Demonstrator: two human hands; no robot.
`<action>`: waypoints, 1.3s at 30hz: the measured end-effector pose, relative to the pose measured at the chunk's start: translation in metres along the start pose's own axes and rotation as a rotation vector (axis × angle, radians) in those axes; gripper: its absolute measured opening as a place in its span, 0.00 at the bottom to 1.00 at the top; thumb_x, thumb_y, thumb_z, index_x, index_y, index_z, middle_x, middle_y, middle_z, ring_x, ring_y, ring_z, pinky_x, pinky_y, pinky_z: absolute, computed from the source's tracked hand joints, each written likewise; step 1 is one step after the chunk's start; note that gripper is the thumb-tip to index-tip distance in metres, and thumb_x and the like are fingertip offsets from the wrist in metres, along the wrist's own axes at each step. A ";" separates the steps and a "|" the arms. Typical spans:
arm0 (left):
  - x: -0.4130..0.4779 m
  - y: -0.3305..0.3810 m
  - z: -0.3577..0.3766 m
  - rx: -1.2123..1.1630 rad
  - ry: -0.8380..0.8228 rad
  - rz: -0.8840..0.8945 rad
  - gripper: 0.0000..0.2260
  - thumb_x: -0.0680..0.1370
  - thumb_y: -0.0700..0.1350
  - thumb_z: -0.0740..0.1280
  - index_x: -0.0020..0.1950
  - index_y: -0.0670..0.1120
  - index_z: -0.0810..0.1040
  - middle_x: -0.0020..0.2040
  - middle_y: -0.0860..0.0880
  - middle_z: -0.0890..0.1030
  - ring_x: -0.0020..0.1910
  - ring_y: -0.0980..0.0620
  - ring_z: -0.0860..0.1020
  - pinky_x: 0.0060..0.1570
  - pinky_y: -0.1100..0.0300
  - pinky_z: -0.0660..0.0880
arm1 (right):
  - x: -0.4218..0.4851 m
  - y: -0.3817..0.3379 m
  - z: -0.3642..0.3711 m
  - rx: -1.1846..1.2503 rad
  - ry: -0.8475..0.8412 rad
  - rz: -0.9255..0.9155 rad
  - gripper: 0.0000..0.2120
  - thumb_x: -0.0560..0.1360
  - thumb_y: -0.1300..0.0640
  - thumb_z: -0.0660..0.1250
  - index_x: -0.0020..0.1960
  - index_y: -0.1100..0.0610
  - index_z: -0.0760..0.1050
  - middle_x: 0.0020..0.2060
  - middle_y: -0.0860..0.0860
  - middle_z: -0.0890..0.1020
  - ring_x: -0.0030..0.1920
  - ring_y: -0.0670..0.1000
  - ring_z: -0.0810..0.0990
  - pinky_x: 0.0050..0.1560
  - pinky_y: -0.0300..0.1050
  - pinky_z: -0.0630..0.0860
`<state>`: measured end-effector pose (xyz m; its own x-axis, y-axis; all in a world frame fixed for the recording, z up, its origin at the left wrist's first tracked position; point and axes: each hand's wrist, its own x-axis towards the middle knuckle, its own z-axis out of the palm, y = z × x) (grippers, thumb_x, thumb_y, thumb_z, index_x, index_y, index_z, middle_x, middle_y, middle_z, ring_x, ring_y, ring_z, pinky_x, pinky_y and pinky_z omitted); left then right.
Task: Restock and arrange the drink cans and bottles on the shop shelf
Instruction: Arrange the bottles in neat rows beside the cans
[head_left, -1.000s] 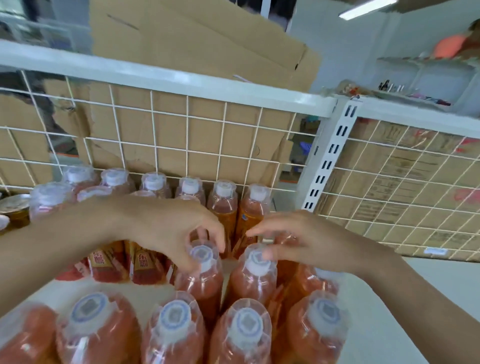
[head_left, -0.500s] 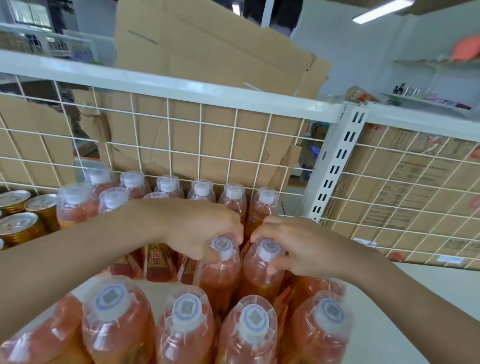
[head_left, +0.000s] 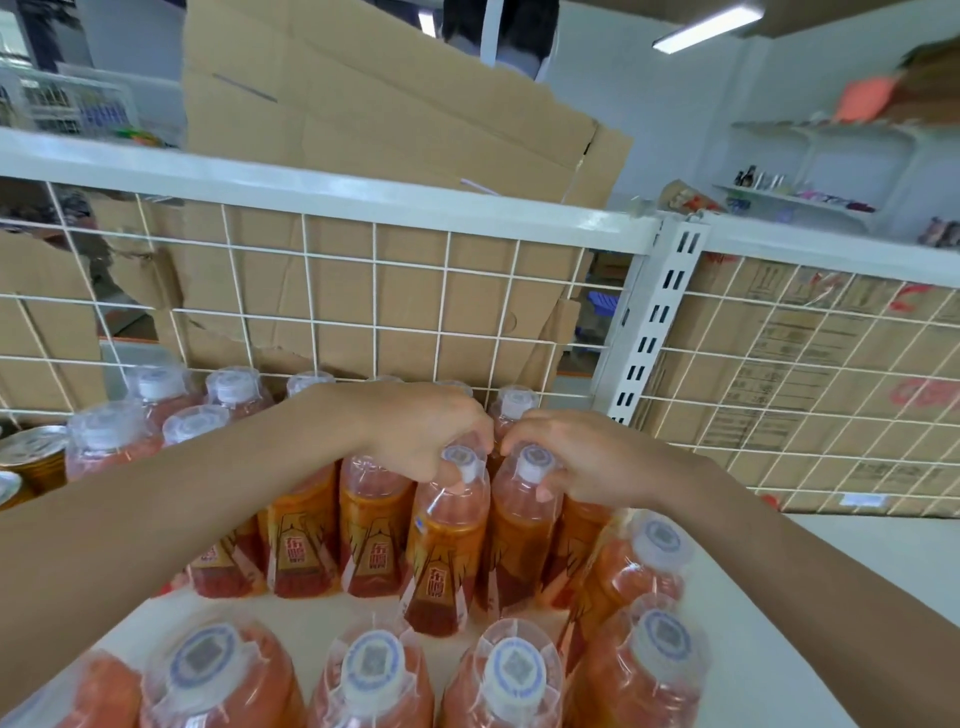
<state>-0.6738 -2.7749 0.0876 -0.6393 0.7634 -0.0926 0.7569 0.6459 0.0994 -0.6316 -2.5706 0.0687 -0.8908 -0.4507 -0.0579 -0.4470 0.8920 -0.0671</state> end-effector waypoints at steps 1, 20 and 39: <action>0.006 0.003 0.000 -0.020 -0.042 -0.021 0.18 0.76 0.50 0.67 0.65 0.49 0.72 0.59 0.51 0.76 0.59 0.50 0.74 0.57 0.57 0.71 | 0.001 0.001 0.000 0.007 0.002 0.002 0.22 0.71 0.59 0.71 0.63 0.49 0.71 0.59 0.45 0.74 0.59 0.48 0.73 0.57 0.43 0.69; 0.028 -0.015 0.010 -0.004 0.042 0.036 0.18 0.74 0.51 0.69 0.61 0.48 0.73 0.57 0.50 0.76 0.55 0.51 0.73 0.54 0.54 0.72 | 0.000 0.002 -0.010 0.005 0.068 -0.007 0.19 0.73 0.57 0.68 0.62 0.51 0.71 0.59 0.45 0.75 0.58 0.46 0.73 0.57 0.42 0.69; 0.024 -0.016 0.028 0.026 0.103 0.064 0.25 0.69 0.52 0.74 0.60 0.47 0.69 0.54 0.52 0.70 0.48 0.59 0.66 0.40 0.65 0.61 | 0.000 -0.001 0.002 0.020 0.119 -0.045 0.21 0.73 0.64 0.66 0.64 0.54 0.70 0.59 0.48 0.72 0.58 0.47 0.72 0.56 0.41 0.70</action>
<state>-0.6976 -2.7667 0.0558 -0.5992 0.8004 0.0158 0.7989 0.5966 0.0762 -0.6314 -2.5717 0.0665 -0.8738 -0.4819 0.0642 -0.4860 0.8696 -0.0868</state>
